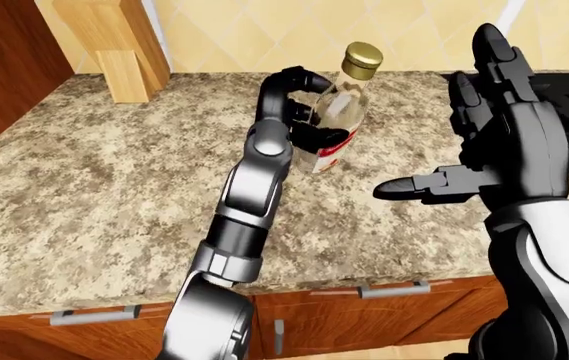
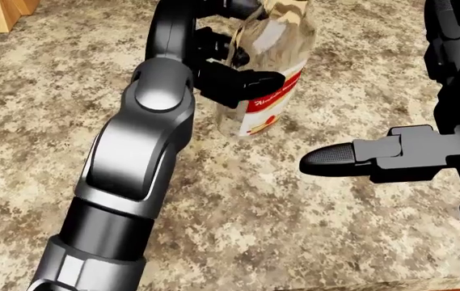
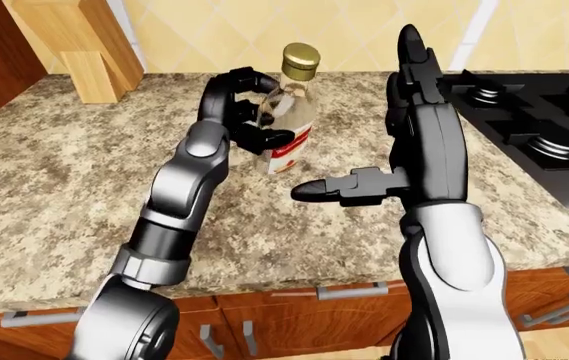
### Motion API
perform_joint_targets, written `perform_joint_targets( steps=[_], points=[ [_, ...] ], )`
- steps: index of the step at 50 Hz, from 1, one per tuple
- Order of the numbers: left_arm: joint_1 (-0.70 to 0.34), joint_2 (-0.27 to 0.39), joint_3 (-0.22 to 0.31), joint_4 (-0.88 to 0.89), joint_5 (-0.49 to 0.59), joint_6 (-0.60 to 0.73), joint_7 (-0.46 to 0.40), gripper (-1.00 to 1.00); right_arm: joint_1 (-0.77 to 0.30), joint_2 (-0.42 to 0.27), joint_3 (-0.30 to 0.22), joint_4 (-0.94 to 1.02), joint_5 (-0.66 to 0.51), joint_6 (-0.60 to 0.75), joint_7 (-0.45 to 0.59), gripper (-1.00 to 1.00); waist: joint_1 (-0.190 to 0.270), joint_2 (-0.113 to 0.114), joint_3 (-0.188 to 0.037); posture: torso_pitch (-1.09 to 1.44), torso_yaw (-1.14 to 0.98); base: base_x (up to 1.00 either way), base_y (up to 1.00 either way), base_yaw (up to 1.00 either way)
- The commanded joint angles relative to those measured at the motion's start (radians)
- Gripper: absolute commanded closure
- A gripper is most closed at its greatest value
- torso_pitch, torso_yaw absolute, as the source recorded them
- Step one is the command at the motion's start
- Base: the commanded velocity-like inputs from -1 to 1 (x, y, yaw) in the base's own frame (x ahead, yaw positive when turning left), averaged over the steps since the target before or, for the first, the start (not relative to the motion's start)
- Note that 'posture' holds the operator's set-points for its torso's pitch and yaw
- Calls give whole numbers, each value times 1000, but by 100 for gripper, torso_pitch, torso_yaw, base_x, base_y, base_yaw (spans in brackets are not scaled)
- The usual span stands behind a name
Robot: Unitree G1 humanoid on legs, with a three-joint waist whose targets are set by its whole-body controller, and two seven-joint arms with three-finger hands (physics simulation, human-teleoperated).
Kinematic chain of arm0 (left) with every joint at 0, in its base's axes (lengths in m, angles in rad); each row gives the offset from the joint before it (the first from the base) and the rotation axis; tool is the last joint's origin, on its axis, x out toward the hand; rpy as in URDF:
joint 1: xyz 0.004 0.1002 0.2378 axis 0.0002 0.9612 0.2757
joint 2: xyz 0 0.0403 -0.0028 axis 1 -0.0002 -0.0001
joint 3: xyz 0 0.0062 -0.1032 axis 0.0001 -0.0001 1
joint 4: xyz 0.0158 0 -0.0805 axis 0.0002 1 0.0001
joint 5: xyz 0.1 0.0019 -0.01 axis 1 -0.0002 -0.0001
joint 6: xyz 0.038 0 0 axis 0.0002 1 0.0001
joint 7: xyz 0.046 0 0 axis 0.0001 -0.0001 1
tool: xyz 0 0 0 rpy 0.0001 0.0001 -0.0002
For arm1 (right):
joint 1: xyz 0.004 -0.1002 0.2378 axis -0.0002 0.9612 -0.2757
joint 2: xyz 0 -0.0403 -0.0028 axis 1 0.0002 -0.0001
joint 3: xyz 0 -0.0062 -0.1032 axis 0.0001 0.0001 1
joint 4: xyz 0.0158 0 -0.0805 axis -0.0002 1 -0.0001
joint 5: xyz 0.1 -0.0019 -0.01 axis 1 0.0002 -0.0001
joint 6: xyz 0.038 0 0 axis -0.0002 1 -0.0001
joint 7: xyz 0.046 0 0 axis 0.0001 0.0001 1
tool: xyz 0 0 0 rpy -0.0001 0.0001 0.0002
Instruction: Move the drinks to the dining counter.
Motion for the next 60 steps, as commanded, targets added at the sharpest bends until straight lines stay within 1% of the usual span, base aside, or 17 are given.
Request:
perform_joint_targets(
  steps=[1,12,27,30,31,37,41,44,45,46,48,51,52,53,54,57,60],
  points=[
    [-36,3,2,-88,-7,15,-6,100,-24,-8,-8,-17,-4,-23,-3,-100,-1,-3,-27,0,0,0,0,0],
    [-20,22,13,-282,-36,143,-5,100,-29,-12,-6,-20,-5,-14,-4,-100,-3,1,-19,0,0,0,0,0],
    [-15,60,47,-476,-155,289,42,100,-40,-23,-36,-40,11,28,-4,-100,-3,2,-14,0,0,0,0,0],
    [-16,67,47,-497,-176,303,55,100,-45,-25,-36,-38,15,35,-9,-100,-2,12,-49,0,0,-26,0,0],
    [-17,68,46,-501,-180,307,58,100,-47,-26,-36,-38,16,37,-10,-100,-2,14,-52,0,0,-36,0,0],
    [-15,72,40,-520,-193,322,70,100,-36,-21,-38,-35,26,28,-13,-100,-2,20,-47,0,0,-38,0,0],
    [-17,74,39,-519,-198,318,73,100,-45,-7,-58,-37,56,41,-17,-100,-4,20,-44,0,0,-31,0,0],
    [-18,75,39,-528,-202,325,77,100,-47,-10,-60,-45,75,54,-24,-100,-20,17,-17,0,0,-16,0,-57],
    [-15,75,38,-529,-203,325,77,100,-51,-10,-64,-52,83,61,-26,-100,-21,18,-13,0,0,-8,0,-100],
    [-14,75,38,-528,-204,322,77,100,-49,-10,-66,-50,88,57,-28,-100,-19,15,0,0,0,-6,0,-100],
    [-15,74,37,-532,-206,325,77,100,-46,-11,-70,-46,96,51,-33,-100,-21,0,8,0,0,-7,0,-100],
    [-12,72,31,-529,-206,321,74,100,-41,-15,-71,-42,106,45,-43,-100,-19,-26,-13,0,0,-7,0,-100],
    [-15,70,32,-523,-205,318,74,100,-42,-17,-72,-42,110,46,-45,-100,-16,-47,-20,0,0,-7,0,-100],
    [-15,70,32,-522,-205,317,73,100,-42,-18,-73,-42,111,46,-47,-100,-20,-90,-35,0,0,-7,0,-100],
    [-20,69,32,-508,-204,306,71,100,-37,-22,-77,-33,114,34,-47,-100,-20,-67,-29,0,0,-6,0,-100],
    [-23,66,32,-483,-203,286,70,100,-34,-29,-85,-23,124,24,-50,-100,-29,-37,-43,0,0,-7,0,-100],
    [-19,65,31,-480,-201,280,70,100,-24,-30,-83,-16,129,7,-56,-100,-28,0,-18,0,0,-7,0,-100]
  ],
)
